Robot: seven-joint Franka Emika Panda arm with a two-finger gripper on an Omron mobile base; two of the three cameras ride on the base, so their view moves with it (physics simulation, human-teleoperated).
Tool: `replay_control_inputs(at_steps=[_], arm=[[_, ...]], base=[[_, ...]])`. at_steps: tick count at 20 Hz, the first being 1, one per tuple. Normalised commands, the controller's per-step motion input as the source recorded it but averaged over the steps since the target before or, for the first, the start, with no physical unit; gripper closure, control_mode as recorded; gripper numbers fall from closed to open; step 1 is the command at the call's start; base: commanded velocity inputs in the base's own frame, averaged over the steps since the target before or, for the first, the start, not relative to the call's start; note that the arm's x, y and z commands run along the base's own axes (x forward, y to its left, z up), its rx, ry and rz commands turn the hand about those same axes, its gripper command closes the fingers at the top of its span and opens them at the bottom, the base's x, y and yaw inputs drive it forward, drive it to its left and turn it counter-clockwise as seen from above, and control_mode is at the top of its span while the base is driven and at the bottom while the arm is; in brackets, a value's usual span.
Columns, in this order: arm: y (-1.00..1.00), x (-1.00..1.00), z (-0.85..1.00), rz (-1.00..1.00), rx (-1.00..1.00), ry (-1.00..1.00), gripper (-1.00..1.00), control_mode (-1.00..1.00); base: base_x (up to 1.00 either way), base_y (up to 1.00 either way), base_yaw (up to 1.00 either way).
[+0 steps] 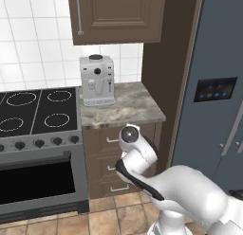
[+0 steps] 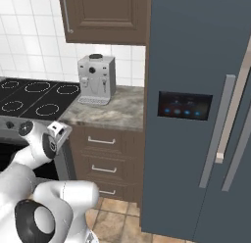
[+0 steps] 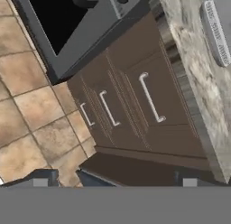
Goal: Take the tongs from the drawer on the left and place them on the dining counter next to the tray containing the kebab skewer.
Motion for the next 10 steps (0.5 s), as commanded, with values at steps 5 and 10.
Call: replay_control_inputs(at_steps=[5,10], arm=[[0.00,0.03,-0.26,0.29,-0.18,-0.48,-1.00,-1.00],[0.00,0.00,-0.08,0.02,-0.05,-0.14,-1.00,-1.00]], base=[[0.00,0.00,0.00],[0.00,0.00,0.00]])
